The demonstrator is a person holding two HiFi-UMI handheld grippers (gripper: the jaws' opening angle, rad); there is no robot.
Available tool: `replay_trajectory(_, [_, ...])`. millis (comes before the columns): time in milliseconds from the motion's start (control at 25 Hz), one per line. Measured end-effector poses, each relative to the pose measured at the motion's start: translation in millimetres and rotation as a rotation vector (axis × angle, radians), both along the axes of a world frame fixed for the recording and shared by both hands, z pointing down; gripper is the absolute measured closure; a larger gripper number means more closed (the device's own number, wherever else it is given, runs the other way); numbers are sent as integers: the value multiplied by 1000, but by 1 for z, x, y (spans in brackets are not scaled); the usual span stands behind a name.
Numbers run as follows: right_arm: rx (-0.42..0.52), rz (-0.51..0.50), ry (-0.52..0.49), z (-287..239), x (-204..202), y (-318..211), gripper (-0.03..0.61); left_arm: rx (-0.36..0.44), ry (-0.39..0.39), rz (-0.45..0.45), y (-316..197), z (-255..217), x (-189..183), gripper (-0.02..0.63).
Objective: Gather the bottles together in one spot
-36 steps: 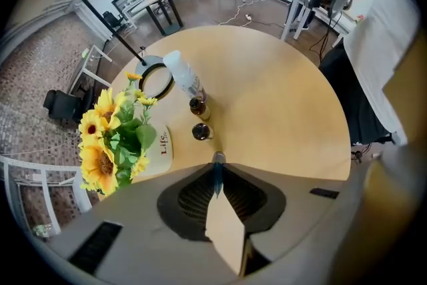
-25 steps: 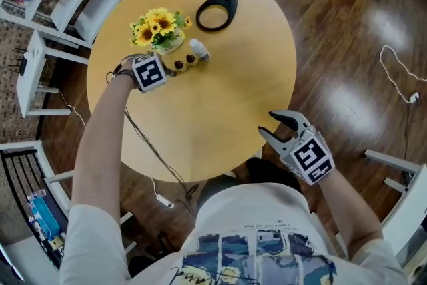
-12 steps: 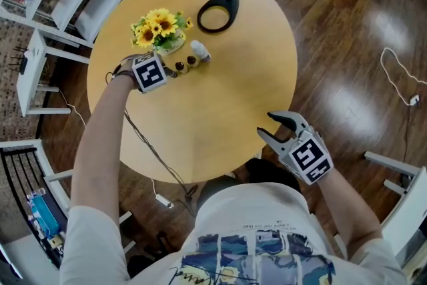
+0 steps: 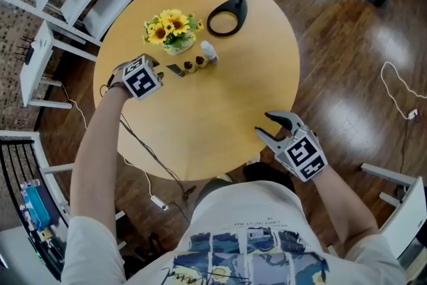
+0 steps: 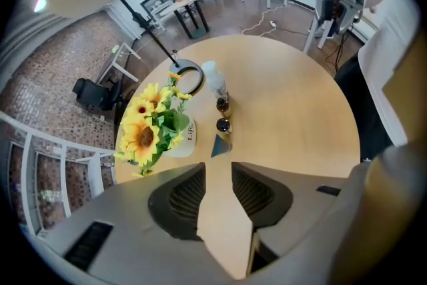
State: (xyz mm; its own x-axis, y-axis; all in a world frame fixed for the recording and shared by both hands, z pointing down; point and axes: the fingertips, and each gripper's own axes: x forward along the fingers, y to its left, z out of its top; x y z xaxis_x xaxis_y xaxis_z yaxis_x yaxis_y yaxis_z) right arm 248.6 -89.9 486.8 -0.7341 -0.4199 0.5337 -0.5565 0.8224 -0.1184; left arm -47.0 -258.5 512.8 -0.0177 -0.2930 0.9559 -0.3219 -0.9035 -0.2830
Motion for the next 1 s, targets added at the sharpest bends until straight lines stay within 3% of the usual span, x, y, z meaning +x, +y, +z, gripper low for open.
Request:
replay_trajectory(160, [22,-10,1,-10,-17,14,376,117,151,-131,38,-26,-5,483])
replay_trajectory(360, [22,11,0,-23,-39,41,376,261,487,-354,108,-70,7,485])
replay_trajectory(600, [52,105,3,-40,-61,75,376,337,814,-637,212,-87,2,485])
replay_trajectory(880, [62,176,-3,-56,-82,118,376,366,941,-762,301,-88,-5,500])
replay_trajectory(1000, [64,188,-5,-58,-89,137,376,386,954,-808,320,-86,-16,500])
